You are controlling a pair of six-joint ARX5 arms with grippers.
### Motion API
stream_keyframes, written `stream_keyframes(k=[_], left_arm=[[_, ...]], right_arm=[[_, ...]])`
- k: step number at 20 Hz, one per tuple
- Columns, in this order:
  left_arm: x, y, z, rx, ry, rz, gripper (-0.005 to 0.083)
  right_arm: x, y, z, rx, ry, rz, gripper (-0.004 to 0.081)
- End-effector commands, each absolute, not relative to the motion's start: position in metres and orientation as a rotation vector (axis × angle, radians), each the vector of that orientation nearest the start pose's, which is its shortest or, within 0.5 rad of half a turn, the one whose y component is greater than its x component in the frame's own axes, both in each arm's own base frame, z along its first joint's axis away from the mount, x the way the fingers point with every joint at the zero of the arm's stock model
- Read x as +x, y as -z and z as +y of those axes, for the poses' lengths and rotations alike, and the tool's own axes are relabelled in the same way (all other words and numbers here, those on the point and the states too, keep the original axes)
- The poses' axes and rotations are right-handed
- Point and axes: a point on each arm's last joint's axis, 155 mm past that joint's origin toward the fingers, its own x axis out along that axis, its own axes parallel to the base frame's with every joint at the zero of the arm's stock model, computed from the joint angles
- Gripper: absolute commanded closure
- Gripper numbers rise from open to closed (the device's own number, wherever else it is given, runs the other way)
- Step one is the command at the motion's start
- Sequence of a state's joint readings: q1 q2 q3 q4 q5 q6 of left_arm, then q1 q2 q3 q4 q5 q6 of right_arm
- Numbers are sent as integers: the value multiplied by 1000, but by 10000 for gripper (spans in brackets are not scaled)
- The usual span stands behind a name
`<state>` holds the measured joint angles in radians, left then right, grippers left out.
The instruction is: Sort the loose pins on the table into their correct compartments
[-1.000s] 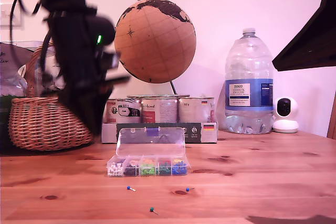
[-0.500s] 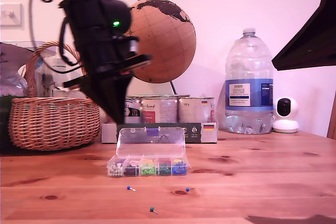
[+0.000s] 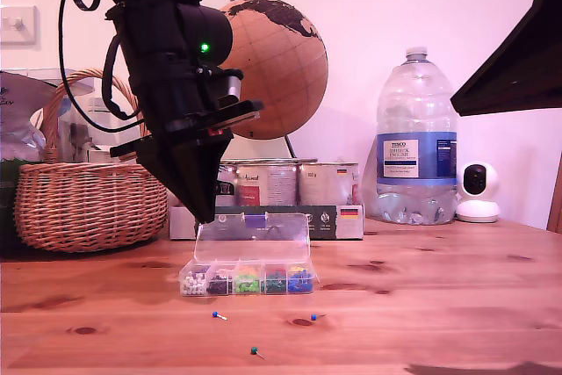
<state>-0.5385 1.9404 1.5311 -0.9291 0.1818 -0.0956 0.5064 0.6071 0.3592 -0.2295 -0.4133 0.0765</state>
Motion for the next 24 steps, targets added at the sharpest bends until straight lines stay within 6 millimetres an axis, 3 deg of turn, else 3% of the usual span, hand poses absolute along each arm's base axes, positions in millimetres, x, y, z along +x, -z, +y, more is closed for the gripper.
stream_keyframes(k=[1,8,13,24], left_arm=[[337,-42,-240,173,529,1420,795],[338,-34,-235,177,514,1419,795],[335,-16,-230,187,498,1467,795],[342,-15,-232,190,511,1441,795]], right_arm=[[197,-152,196,43,-897,506,780],[196,-152,196,43,-897,507,780],[195,-148,195,41,-895,525,780],[195,-147,195,41,-895,530,780]])
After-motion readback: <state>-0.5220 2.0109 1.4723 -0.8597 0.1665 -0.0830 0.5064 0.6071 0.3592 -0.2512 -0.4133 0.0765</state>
